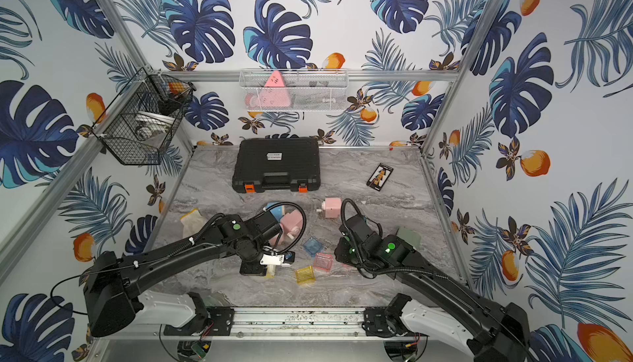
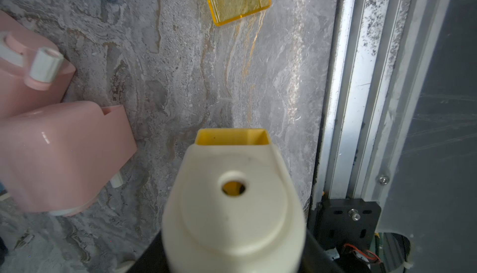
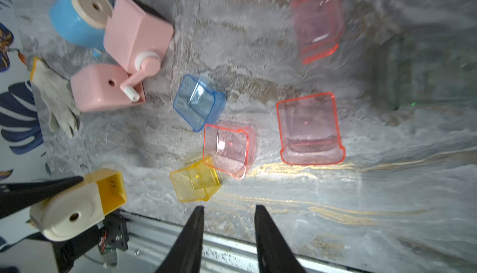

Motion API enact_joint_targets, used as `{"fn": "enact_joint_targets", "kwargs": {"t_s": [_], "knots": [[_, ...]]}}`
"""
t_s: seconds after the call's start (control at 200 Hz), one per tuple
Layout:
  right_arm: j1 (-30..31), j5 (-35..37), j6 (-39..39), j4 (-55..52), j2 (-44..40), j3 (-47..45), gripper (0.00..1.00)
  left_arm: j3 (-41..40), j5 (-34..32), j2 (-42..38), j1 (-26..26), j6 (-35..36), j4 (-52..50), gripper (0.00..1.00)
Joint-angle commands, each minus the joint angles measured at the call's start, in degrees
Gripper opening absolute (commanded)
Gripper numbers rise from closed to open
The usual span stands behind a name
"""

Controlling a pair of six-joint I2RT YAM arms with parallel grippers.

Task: Put the tray back into the pencil sharpener
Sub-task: Pick up the container from the center of the board.

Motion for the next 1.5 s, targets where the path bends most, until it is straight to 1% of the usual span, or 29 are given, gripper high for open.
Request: {"fn": "enact_joint_targets", "kwargs": {"t_s": [0.0,0.105,0.2,0.34,0.415,0.515,0.761,0.981,1.081,1.176,1.336,1.496], "knots": [[-0.1,-9.7,1.5,7.0,1.2,-2.4,0.35,-1.3,1.8,-0.4,-0.4,-3.2,1.9,0.49],[-0.2,-13.2,3.9,16.0,1.2,-7.4,0.35,-2.7,0.3,0.6,-0.5,-5.2,4.1,0.53],[-0.2,-15.2,5.1,22.2,2.9,-10.4,0.34,-1.8,2.8,1.2,-0.6,-7.2,4.2,0.55],[0.1,-20.2,6.3,31.1,7.3,-12.6,0.32,-1.4,2.8,3.5,-0.8,-11.0,5.4,0.54],[0.4,-20.4,7.5,34.2,8.1,-14.1,0.29,-1.6,4.3,4.6,-1.3,-11.7,5.7,0.54],[0.4,-20.2,7.2,33.9,8.6,-14.7,0.28,-1.6,6.0,6.1,-2.5,-12.2,5.7,0.55],[0.7,-20.8,6.4,34.2,10.3,-15.8,0.28,-0.6,5.5,9.8,-4.2,-12.5,8.7,0.57],[1.5,-19.3,6.0,36.5,9.9,-17.7,0.28,-0.1,4.8,12.9,-4.9,-12.7,9.9,0.58],[2.0,-19.2,6.1,37.0,10.5,-18.0,0.28,-0.2,5.1,12.9,-5.2,-12.5,10.3,0.57],[2.4,-19.0,6.0,37.2,10.8,-18.1,0.28,-0.7,4.1,12.5,-5.3,-12.4,10.4,0.56],[2.8,-18.5,5.8,37.4,11.3,-18.1,0.28,-1.6,4.1,11.9,-5.3,-12.5,11.1,0.62],[3.3,-18.1,5.7,37.8,11.6,-18.1,0.29,-2.1,4.2,12.2,-5.3,-12.7,12.2,0.62]]}}
